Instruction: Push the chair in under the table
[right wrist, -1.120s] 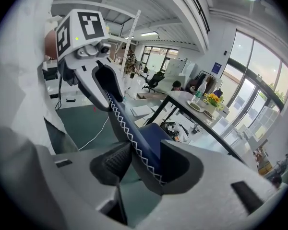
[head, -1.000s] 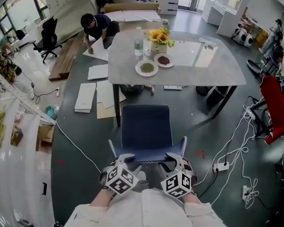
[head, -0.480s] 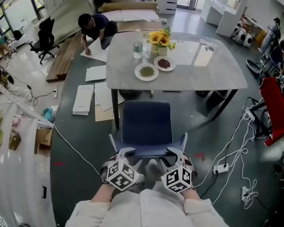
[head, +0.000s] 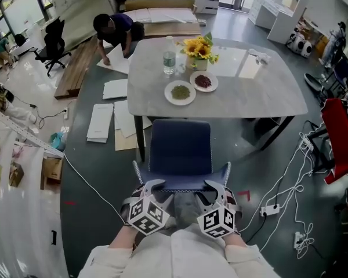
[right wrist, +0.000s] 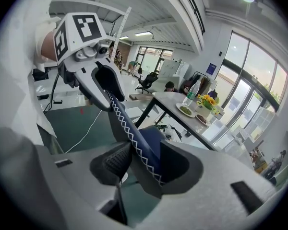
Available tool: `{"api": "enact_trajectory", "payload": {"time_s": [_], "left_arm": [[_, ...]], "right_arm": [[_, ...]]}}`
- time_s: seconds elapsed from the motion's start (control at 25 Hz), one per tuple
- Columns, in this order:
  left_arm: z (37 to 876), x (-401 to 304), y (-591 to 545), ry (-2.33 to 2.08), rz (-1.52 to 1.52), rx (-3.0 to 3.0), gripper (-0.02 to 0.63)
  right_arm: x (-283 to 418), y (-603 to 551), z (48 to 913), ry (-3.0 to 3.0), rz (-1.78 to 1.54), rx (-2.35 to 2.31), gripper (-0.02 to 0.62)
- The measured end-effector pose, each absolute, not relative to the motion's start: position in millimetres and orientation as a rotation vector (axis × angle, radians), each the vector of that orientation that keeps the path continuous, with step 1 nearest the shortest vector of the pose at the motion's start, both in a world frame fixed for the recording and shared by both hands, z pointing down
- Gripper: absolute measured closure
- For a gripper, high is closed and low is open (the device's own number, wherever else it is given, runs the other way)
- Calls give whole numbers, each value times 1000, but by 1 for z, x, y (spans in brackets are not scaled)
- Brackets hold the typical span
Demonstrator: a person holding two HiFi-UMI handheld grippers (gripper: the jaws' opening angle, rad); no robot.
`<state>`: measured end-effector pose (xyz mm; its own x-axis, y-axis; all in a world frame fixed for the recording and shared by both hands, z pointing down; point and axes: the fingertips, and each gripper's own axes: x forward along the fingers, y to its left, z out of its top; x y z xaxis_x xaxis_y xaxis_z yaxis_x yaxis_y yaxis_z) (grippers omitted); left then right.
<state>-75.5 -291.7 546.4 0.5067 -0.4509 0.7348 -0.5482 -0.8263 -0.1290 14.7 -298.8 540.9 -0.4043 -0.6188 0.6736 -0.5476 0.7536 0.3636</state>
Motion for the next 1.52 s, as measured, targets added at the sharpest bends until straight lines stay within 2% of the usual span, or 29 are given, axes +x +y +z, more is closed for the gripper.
{"api": "enact_trajectory", "payload": {"time_s": [1.52], "left_arm": [[541,-50,-477,-887,1219,2628,434]], "right_arm": [[39,-486,537,-2105,-101,816,440]]}}
